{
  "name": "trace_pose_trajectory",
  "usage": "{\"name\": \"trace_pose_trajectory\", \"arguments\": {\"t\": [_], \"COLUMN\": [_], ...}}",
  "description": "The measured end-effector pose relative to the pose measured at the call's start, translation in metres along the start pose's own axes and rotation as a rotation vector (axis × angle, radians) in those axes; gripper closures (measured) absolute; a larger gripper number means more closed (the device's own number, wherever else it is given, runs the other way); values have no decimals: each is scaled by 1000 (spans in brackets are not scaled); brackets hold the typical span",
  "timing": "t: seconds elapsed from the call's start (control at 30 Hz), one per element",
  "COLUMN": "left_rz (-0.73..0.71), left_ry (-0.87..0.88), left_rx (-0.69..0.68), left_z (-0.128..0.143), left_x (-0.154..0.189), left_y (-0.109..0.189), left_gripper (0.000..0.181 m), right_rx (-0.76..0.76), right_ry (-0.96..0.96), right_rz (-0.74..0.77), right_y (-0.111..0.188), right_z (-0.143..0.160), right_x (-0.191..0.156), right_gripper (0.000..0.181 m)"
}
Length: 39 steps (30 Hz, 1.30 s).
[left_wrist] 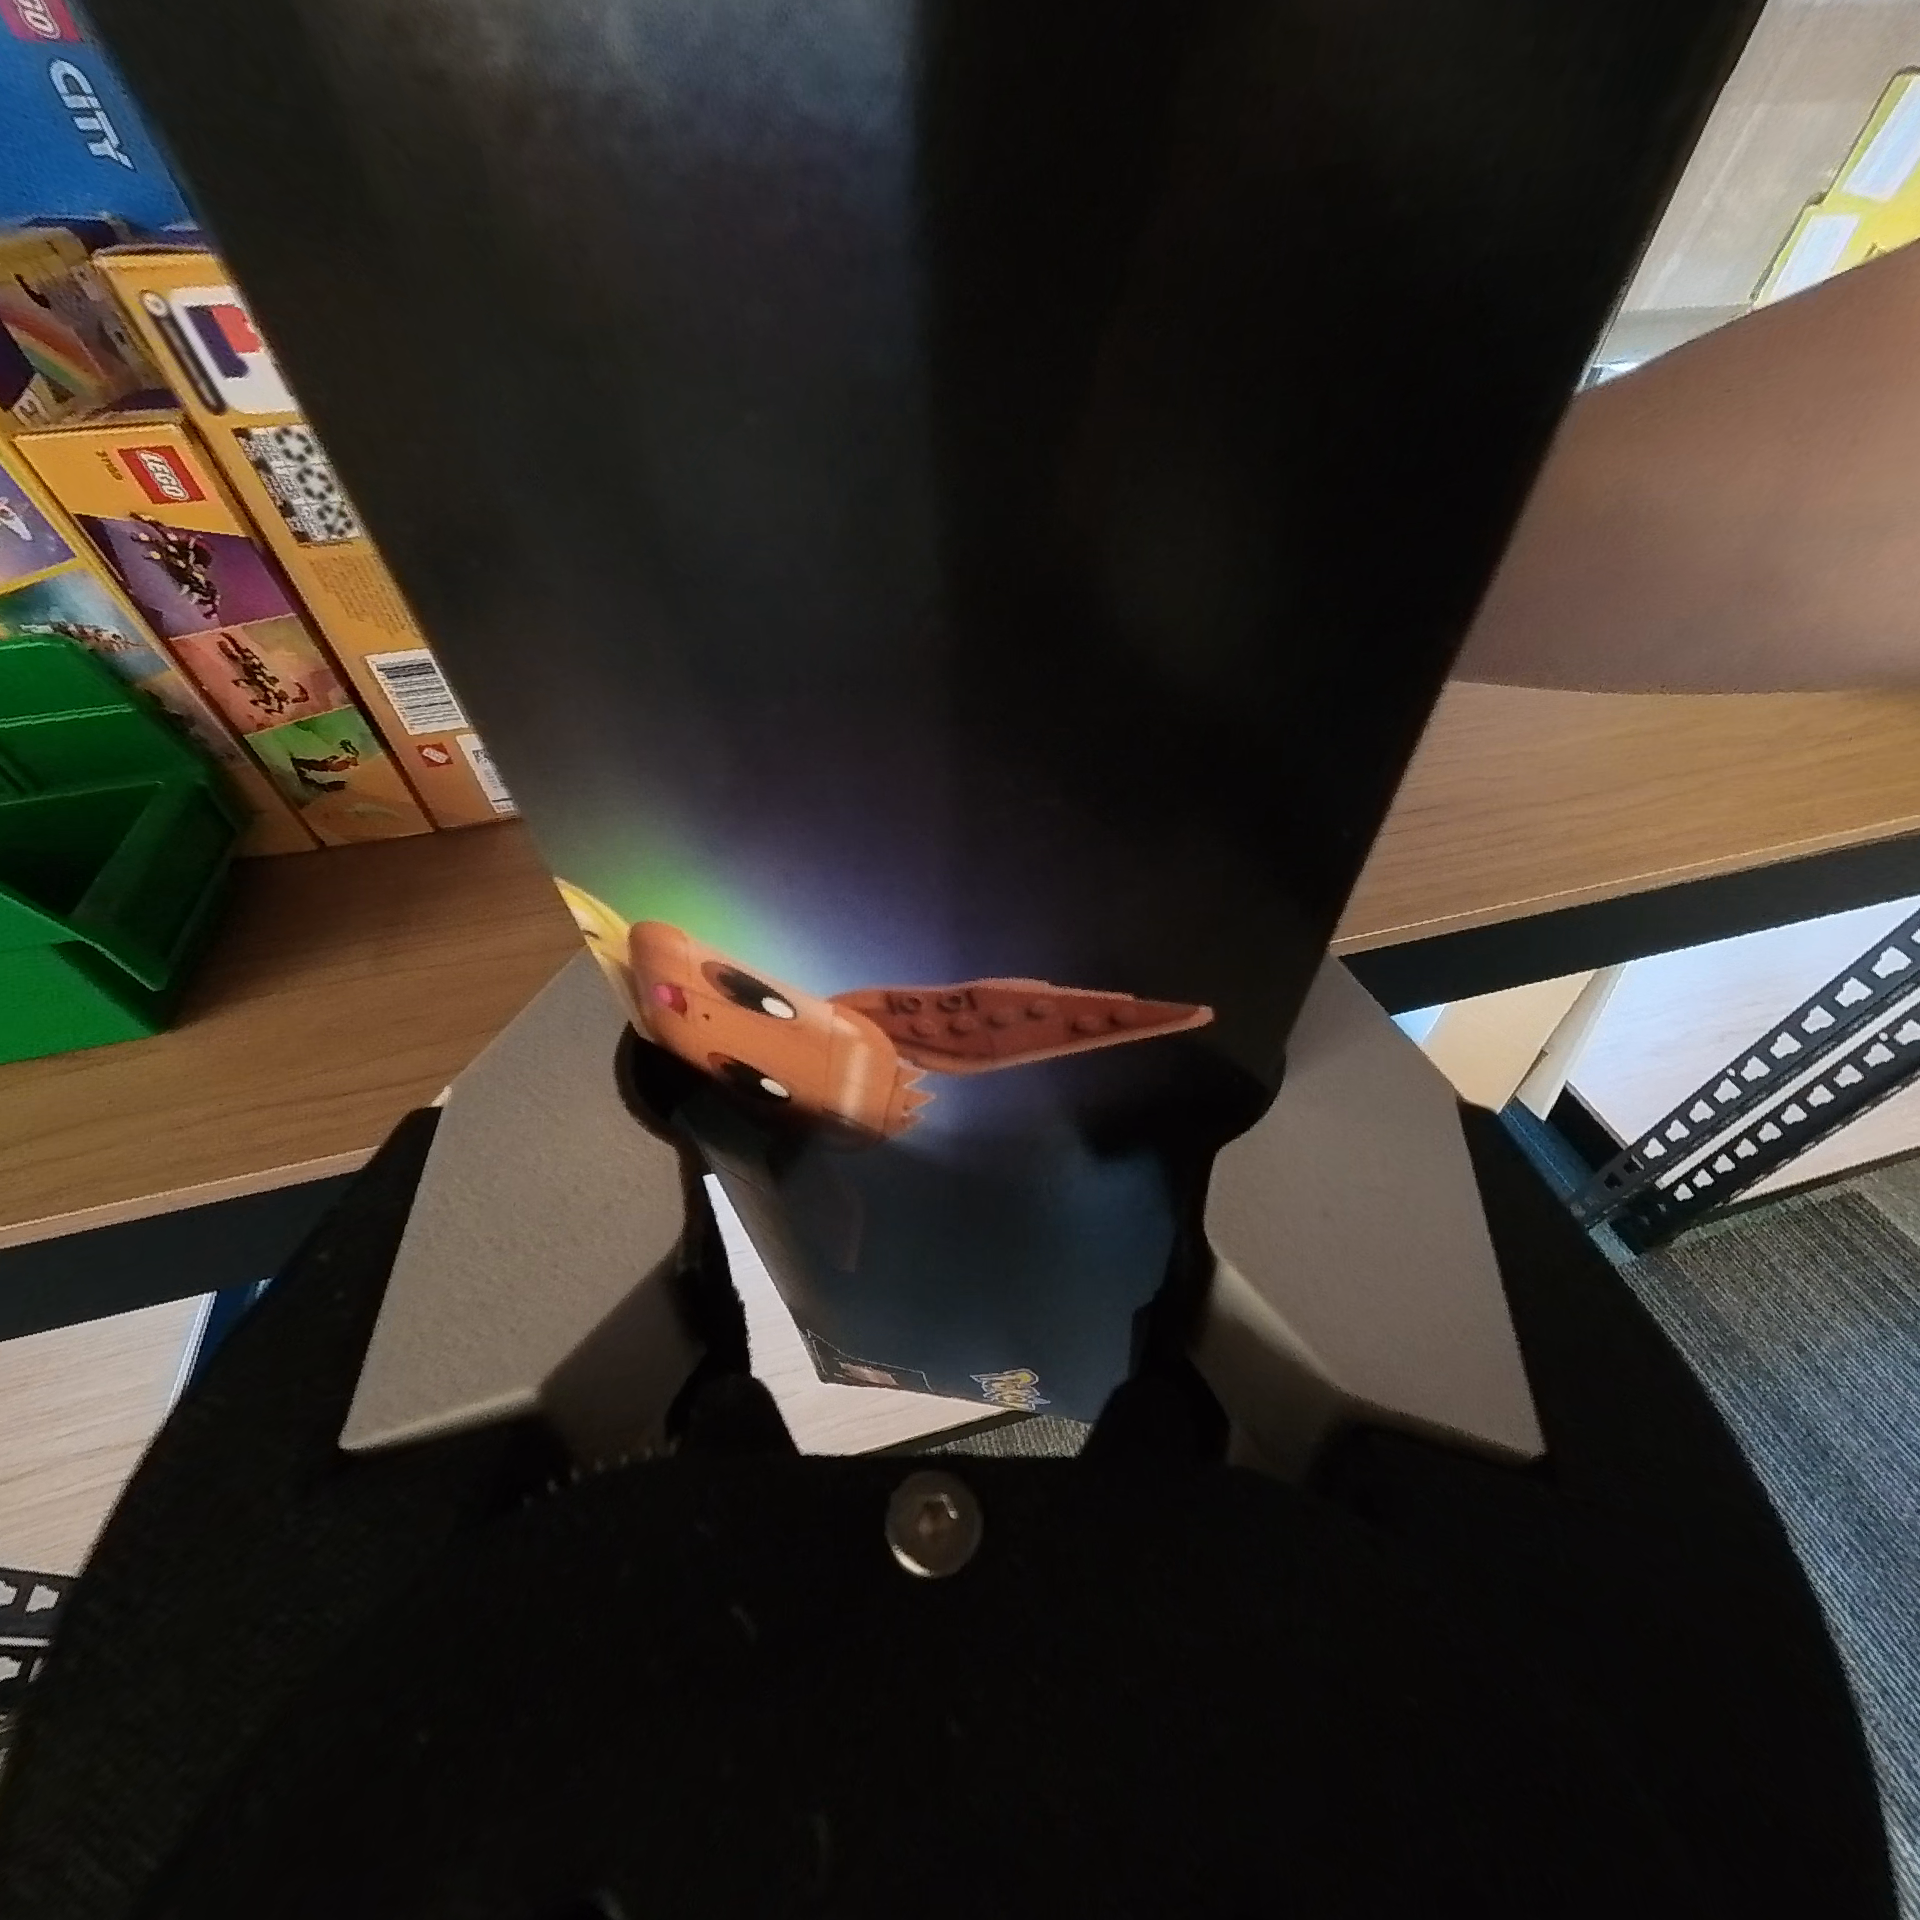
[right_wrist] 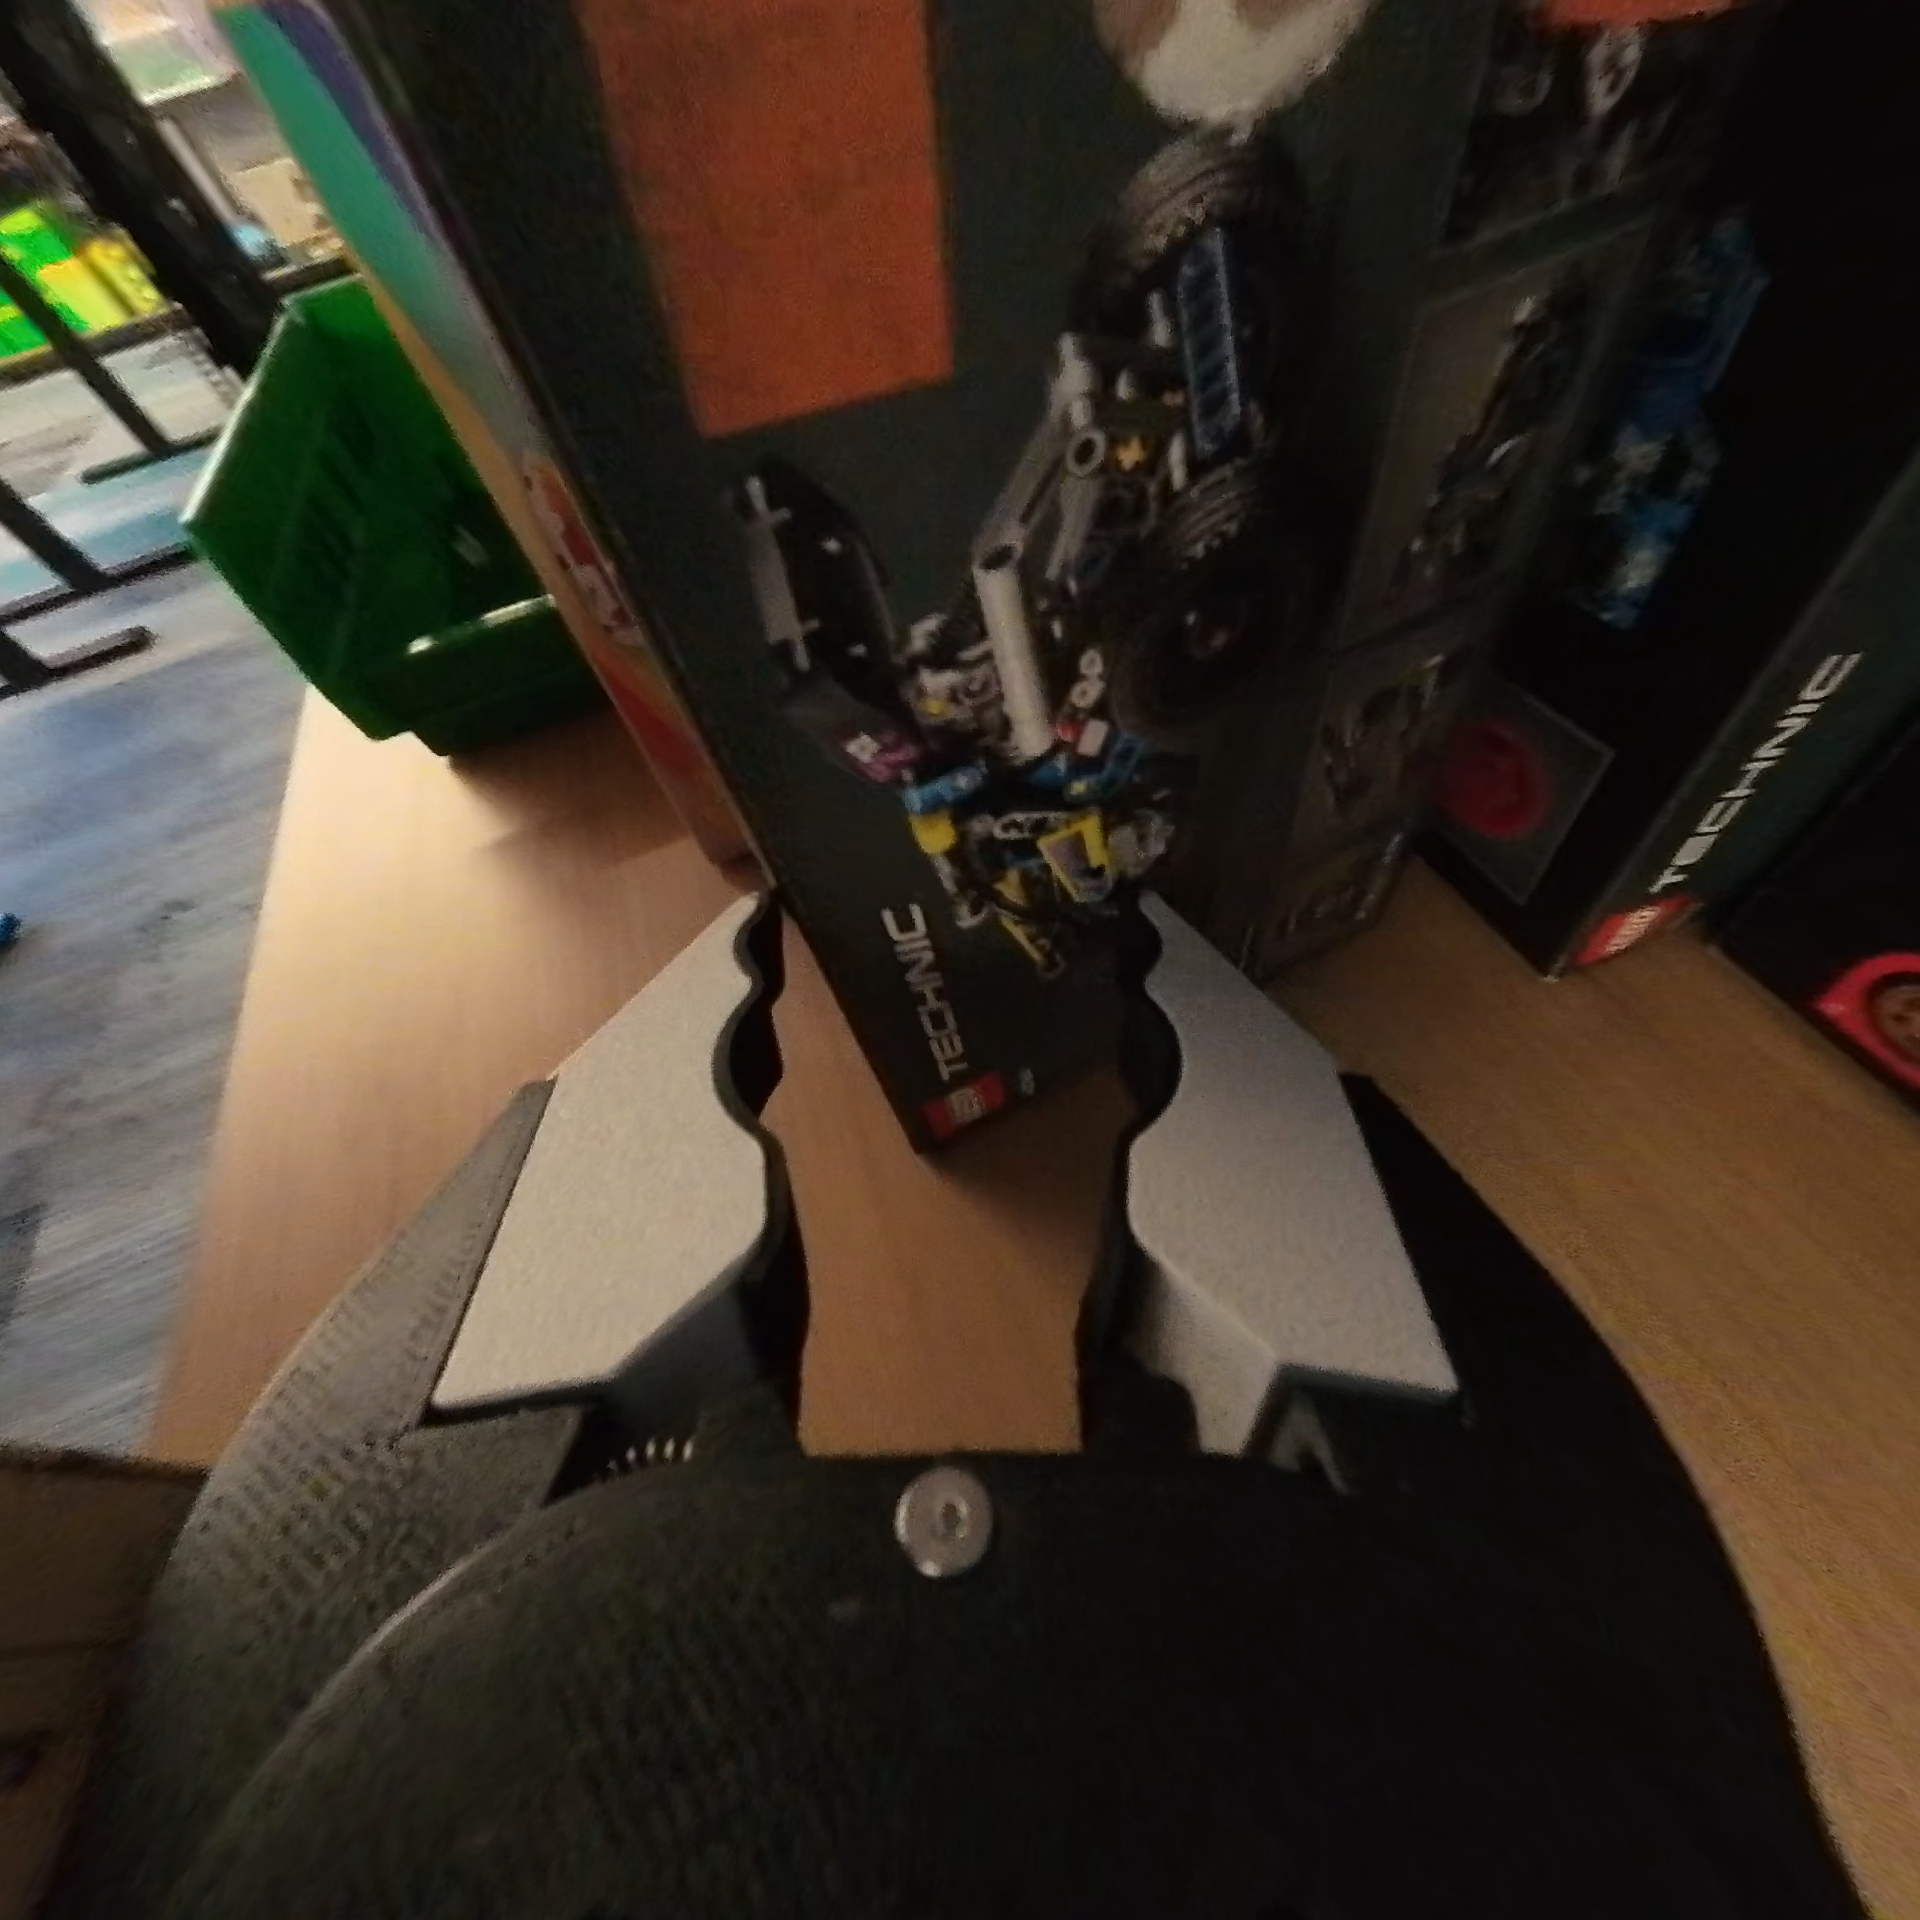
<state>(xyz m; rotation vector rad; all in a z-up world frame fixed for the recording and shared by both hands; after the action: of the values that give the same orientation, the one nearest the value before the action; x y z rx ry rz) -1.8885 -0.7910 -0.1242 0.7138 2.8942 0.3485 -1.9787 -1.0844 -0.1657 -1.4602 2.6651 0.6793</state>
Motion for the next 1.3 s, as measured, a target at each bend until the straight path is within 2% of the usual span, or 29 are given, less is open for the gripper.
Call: {"name": "trace_pose_trajectory", "arguments": {"t": [0.17,0.3,0.33,0.4,0.43,0.47,0.57,0.63,0.73,0.77,0.8,0.83,0.93,1.0,1.1,1.2,1.23,1.3], "left_rz": [2,2,2,2,1,1,35,109,263,298,320,330,311,286,260,273,311,439], "left_ry": [1,-2,-3,-1,0,3,-4,-29,-86,-104,-114,-117,-115,-103,-93,-74,-71,-127], "left_rx": [5,13,15,16,17,17,0,-15,-60,-79,-90,-97,-109,-106,-110,-87,-95,-194], "left_z": [0,1,1,1,0,0,-3,-7,-15,-18,-22,-26,-40,-49,-64,-79,-81,-74], "left_x": [0,0,0,0,0,0,3,4,13,20,30,41,85,116,166,223,246,293], "left_y": [0,0,0,0,0,-1,-12,-27,-58,-71,-83,-96,-134,-159,-198,-235,-247,-266], "left_gripper": [75,75,75,75,76,75,76,77,76,76,76,76,76,76,76,76,76,87], "right_rx": [-5,-25,-18,5,10,19,133,201,263,285,313,330,323,384,427,454,467,523], "right_ry": [19,47,27,-40,-82,-121,-145,-157,-218,-243,-266,-281,-265,-292,-325,-281,-282,-373], "right_rz": [4,-2,-18,-24,9,62,272,373,427,466,514,524,669,651,582,597,607,570], "right_y": [-2,-8,-6,6,17,34,110,164,229,250,271,289,346,372,394,413,419,430], "right_z": [1,7,6,5,8,14,35,50,67,74,81,87,106,106,89,67,63,60], "right_x": [3,2,3,8,14,20,36,38,26,19,13,3,-16,-33,-50,-43,-35,-16], "right_gripper": [114,99,100,113,111,117,129,131,125,132,130,117,113,109,90,81,77,70]}}
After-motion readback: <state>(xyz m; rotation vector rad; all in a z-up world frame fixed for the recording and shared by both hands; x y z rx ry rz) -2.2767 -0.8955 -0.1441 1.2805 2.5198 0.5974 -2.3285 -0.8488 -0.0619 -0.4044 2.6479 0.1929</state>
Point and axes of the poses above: each gripper's, where its closed fingertips meet, y back along the fingers, z out of its underside, x = y × z across the jaws, the point moved 5 cm from there along y, back along the fingers, and after that the axes turned 4 degrees about -y, right-handed, at the moved point
